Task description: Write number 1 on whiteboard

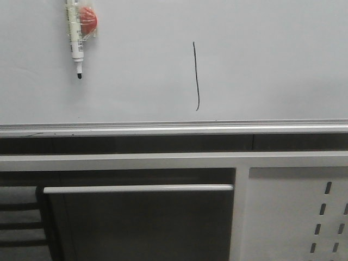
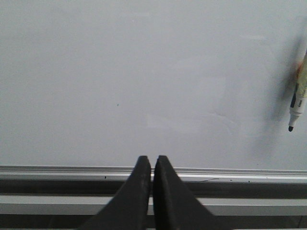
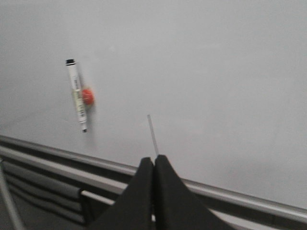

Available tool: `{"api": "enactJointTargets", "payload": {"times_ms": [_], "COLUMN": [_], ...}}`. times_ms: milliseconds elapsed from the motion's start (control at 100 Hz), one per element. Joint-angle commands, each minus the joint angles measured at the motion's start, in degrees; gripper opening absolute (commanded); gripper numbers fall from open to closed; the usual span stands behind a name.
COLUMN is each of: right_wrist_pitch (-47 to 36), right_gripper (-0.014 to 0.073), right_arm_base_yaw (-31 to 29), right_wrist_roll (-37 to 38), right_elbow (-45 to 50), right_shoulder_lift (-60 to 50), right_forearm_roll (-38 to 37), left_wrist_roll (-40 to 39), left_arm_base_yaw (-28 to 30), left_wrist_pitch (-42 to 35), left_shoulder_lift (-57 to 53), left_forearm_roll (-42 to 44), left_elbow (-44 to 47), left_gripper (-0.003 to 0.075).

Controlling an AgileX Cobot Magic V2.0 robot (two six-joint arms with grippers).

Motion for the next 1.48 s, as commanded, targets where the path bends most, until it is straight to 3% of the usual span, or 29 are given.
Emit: {"api": "enactJointTargets", "payload": {"times_ms": [0, 130, 240, 300, 480, 580, 1470], "right_wrist_pitch": [-10.93, -14.68, -13.64, -13.13, -15.30, -9.47, -10.10], "right_gripper": [-0.0053, -0.0053, -0.0053, -0.0053, -0.0053, -0.0053, -0.0053], "right_arm_base_yaw": [-0.91, -5.28, -10.61, -13.08, -15.20, -15.59, -15.67], "right_wrist_roll": [5.92, 22.31, 34.40, 37.31, 37.45, 37.62, 37.62], "right_elbow": [0.23, 3.22, 6.35, 8.24, 15.21, 14.97, 14.87], "right_shoulder_lift": [0.69, 0.69, 0.69, 0.47, -3.90, -3.89, -3.89], "right_forearm_roll": [-8.98, -28.59, -40.18, -43.99, -43.98, -43.91, -44.67], "left_wrist_roll": [-0.64, -0.64, -0.64, -0.64, -0.64, -0.64, -0.64], "left_arm_base_yaw": [0.07, 0.07, 0.07, 0.07, 0.07, 0.07, 0.07], "left_wrist_pitch": [-4.40, -4.40, -4.40, -4.40, -4.40, -4.40, -4.40], "left_shoulder_lift": [-1.35, -1.35, -1.35, -1.35, -1.35, -1.22, -1.22], "left_forearm_roll": [-0.44, -0.44, -0.44, -0.44, -0.44, -0.44, -0.44], "left_elbow": [2.27, 2.27, 2.27, 2.27, 2.27, 2.27, 2.27], "left_gripper": [-0.0020, -0.0020, -0.0020, -0.0020, -0.0020, -0.0020, -0.0020]}}
